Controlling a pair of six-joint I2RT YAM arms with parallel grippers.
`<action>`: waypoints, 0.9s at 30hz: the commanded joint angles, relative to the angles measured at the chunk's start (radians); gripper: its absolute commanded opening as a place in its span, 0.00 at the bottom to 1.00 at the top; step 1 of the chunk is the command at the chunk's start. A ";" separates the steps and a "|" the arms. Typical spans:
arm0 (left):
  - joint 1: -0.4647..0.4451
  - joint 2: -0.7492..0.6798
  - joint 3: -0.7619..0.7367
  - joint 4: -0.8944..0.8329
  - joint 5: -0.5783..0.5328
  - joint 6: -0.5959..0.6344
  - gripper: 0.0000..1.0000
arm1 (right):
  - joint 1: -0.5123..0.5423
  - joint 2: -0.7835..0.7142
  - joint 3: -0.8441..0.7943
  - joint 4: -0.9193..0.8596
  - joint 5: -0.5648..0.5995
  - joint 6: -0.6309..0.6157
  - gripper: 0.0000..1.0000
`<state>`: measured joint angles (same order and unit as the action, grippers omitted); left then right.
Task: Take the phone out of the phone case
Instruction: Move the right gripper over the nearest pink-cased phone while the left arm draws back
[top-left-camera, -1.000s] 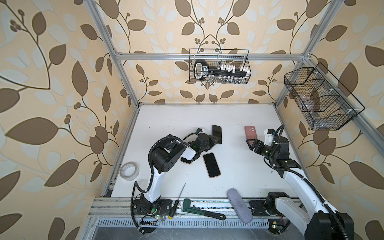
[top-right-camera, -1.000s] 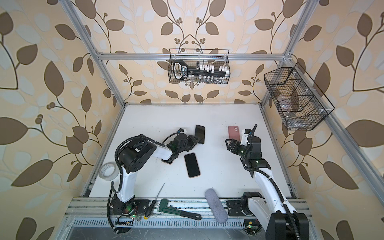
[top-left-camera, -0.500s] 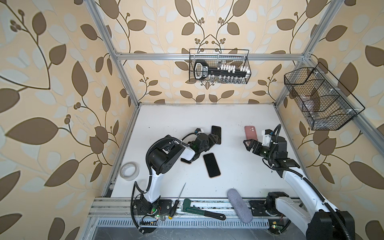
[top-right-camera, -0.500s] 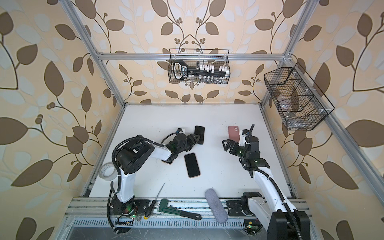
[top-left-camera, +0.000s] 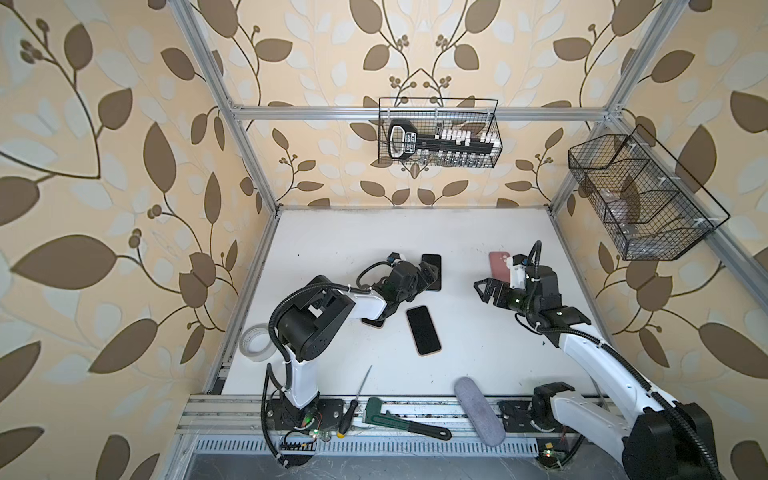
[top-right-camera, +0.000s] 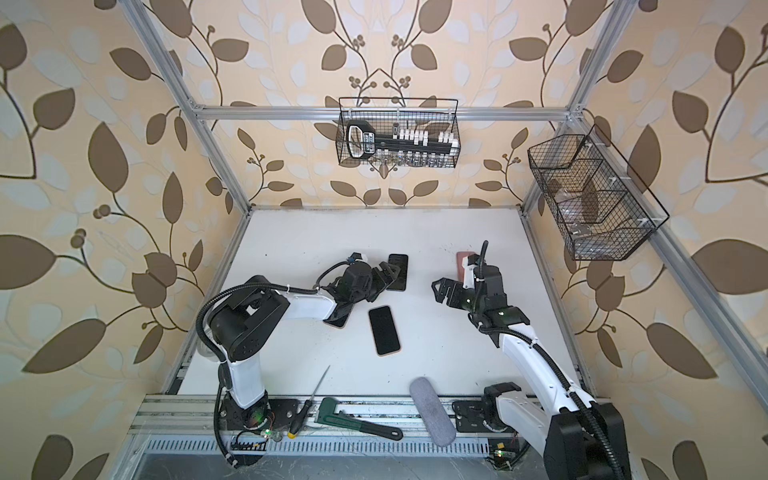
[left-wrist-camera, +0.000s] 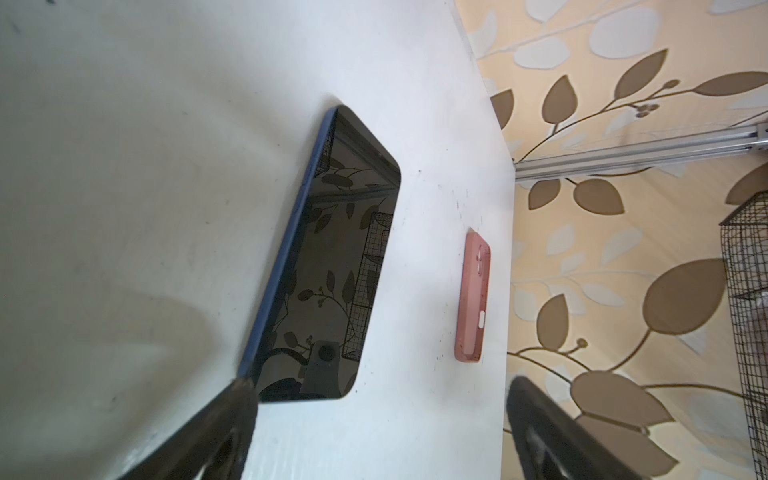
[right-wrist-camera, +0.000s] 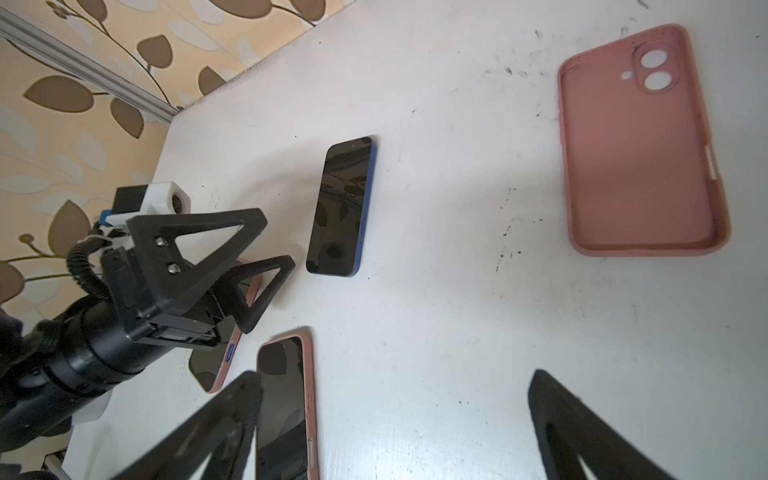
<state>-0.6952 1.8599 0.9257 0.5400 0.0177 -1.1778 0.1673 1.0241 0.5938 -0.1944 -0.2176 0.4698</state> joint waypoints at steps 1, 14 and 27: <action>-0.009 -0.095 -0.012 -0.047 -0.009 0.016 0.99 | 0.031 -0.006 0.033 -0.034 0.055 -0.014 1.00; 0.067 -0.532 0.023 -0.603 -0.077 0.200 0.99 | 0.382 0.091 0.095 -0.078 0.310 0.020 1.00; 0.393 -0.893 -0.034 -1.013 0.051 0.339 0.99 | 0.647 0.380 0.255 -0.086 0.442 0.064 1.00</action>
<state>-0.3527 1.0267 0.9031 -0.3443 0.0273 -0.9169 0.7952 1.3647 0.8135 -0.2657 0.1795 0.5129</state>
